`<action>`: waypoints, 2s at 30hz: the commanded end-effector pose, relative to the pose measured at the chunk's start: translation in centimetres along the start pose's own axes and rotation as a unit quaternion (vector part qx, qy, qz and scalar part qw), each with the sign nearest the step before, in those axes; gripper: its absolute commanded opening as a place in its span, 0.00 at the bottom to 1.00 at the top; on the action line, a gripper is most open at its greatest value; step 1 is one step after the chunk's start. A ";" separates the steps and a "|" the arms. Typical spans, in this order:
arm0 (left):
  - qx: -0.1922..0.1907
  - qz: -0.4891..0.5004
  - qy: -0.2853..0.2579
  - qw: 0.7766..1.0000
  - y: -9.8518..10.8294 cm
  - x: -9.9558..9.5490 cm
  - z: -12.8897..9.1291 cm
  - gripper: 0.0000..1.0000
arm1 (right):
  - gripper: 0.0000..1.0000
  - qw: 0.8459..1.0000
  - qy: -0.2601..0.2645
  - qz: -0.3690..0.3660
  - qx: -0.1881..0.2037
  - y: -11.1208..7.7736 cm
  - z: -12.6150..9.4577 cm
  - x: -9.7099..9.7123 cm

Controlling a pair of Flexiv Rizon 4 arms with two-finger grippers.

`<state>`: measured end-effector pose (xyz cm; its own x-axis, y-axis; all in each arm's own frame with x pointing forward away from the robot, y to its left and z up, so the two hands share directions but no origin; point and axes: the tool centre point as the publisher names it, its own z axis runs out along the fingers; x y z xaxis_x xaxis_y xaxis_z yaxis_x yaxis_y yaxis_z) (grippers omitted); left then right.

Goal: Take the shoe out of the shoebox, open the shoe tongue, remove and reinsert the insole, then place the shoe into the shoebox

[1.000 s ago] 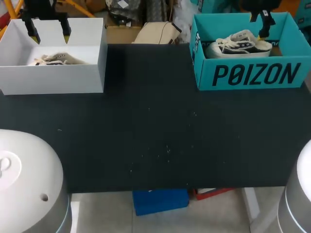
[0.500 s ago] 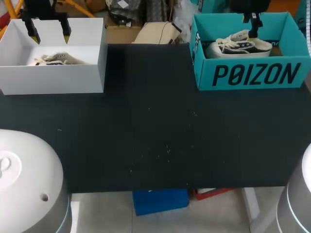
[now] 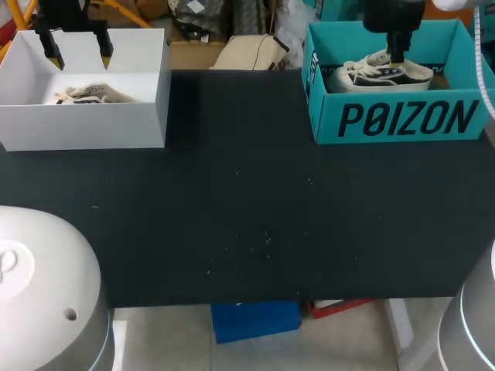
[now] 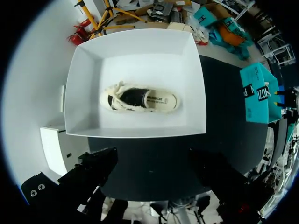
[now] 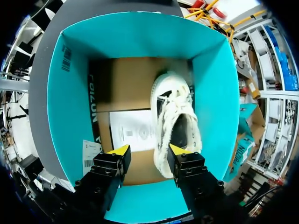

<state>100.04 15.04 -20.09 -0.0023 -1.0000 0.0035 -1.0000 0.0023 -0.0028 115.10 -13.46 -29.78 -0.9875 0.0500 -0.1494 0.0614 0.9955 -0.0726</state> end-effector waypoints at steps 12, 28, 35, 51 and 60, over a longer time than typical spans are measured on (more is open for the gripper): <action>-0.001 0.000 -0.001 1.000 0.0 0.0 0.0 1.00 | 0.44 1.000 0.017 0.012 -0.007 -0.9 4.7 -3.0; -0.001 0.000 -0.001 1.000 0.0 0.0 0.0 1.00 | 0.36 0.999 0.022 0.020 -0.017 -0.9 8.1 -2.5; -0.001 0.000 -0.001 1.000 0.0 0.0 0.0 1.00 | 0.36 0.999 0.026 0.018 -0.015 -0.9 9.6 -2.6; -0.001 0.000 -0.001 1.000 0.0 0.0 0.0 1.00 | 0.00 0.999 0.031 0.009 0.001 -1.1 11.6 -3.1; -0.001 0.000 -0.001 1.000 0.0 0.0 0.0 1.00 | 0.00 1.000 0.016 0.015 0.008 -2.1 7.5 -2.3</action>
<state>100.04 15.05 -20.09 -0.0023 -1.0000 0.0035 -1.0000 0.0023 -0.0029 119.63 -16.18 -39.03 -0.9909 0.0812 -0.1072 0.0900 0.9928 -0.0792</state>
